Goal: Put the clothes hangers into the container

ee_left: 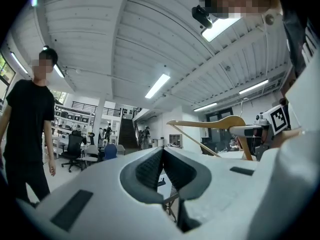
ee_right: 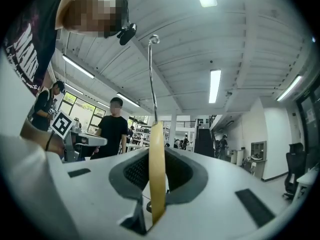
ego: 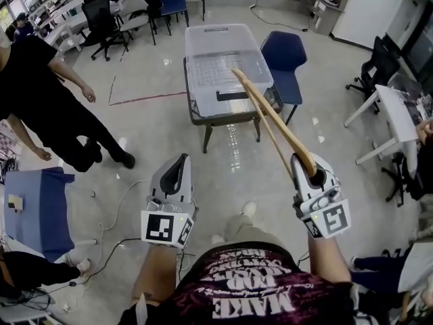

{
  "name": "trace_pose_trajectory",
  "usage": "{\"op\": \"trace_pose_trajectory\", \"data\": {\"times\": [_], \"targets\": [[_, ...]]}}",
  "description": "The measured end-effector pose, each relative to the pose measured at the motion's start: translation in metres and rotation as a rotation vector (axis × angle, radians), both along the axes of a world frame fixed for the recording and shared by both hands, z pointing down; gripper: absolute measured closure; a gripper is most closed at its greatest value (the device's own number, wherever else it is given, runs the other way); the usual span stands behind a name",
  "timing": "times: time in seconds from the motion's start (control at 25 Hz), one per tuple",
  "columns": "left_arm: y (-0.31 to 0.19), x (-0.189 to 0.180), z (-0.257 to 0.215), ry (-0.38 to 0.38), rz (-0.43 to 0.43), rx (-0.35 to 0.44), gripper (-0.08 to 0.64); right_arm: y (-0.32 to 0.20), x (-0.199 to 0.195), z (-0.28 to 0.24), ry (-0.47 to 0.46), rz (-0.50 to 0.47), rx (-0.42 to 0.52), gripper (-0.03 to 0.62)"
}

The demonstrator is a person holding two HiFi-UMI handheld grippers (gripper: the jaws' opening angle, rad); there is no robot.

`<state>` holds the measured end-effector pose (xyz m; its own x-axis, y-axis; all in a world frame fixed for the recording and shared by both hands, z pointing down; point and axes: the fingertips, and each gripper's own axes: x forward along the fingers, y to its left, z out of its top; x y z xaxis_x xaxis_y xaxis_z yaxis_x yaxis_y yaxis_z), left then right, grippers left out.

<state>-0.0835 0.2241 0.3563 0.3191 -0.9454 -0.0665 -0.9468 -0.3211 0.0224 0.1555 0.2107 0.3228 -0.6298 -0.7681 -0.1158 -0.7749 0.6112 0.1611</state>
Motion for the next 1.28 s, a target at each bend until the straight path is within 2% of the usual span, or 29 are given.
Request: {"op": "trace_pose_trajectory", "data": {"times": [0.24, 0.6, 1.0, 1.28], "targets": [[-0.035, -0.001, 0.009, 0.012, -0.001, -0.023, 0.554, -0.041, -0.001, 0.01, -0.01, 0.004, -0.012, 0.535], [-0.106, 0.018, 0.009, -0.048, -0.019, -0.038, 0.554, -0.12, 0.021, 0.02, -0.051, -0.005, -0.04, 0.535], [-0.172, 0.049, 0.011, -0.071, -0.062, -0.046, 0.554, -0.192, 0.051, 0.029, -0.07, -0.058, -0.052, 0.535], [-0.199, 0.065, 0.008, -0.069, -0.097, -0.033, 0.555, -0.232, 0.07, 0.029, -0.09, -0.1, -0.049, 0.535]]}}
